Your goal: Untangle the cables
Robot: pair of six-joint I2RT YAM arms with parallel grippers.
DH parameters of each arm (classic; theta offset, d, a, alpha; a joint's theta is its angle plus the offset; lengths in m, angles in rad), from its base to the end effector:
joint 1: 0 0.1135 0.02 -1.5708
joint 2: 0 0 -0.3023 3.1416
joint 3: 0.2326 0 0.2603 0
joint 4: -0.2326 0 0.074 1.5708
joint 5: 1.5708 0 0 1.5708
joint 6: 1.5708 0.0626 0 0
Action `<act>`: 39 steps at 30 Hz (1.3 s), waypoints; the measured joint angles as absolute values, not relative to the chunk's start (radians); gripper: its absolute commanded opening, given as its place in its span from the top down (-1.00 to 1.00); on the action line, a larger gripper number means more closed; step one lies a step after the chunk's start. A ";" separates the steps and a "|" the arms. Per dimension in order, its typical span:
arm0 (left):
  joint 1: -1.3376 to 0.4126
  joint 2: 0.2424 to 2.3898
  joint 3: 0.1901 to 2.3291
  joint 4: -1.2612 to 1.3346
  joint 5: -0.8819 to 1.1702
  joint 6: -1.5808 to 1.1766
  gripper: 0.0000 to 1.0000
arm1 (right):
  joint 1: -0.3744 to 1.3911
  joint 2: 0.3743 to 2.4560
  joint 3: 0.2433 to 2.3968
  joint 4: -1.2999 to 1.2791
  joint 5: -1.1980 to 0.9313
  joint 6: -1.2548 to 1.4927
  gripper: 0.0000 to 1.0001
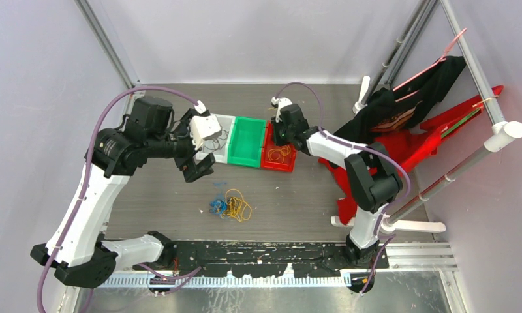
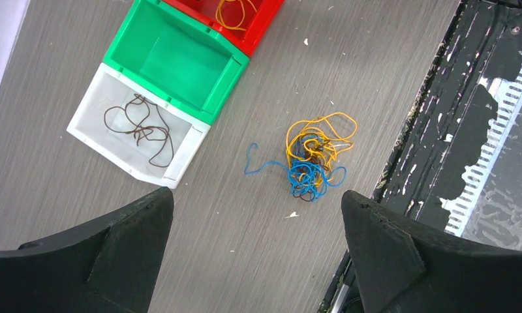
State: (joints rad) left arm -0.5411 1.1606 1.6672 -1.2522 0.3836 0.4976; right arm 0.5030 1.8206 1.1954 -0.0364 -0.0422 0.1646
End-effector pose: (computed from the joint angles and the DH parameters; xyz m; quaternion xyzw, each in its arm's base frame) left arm 0.1498 -0.1173 0.4765 0.5127 0.7428 -0.1832 0.3897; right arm 0.3868 0.2158 0.2229 -0.1604 0.8839 0.1617 0.4086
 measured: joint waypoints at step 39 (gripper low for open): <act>-0.541 1.161 1.667 -1.244 0.373 0.509 -0.99 | 0.450 2.084 1.687 -0.266 0.043 0.135 -0.03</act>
State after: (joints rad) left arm -0.5411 1.1606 1.6672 -1.2442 0.3733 0.5095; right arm 0.4503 2.0842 1.6867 -0.2657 0.0425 0.1349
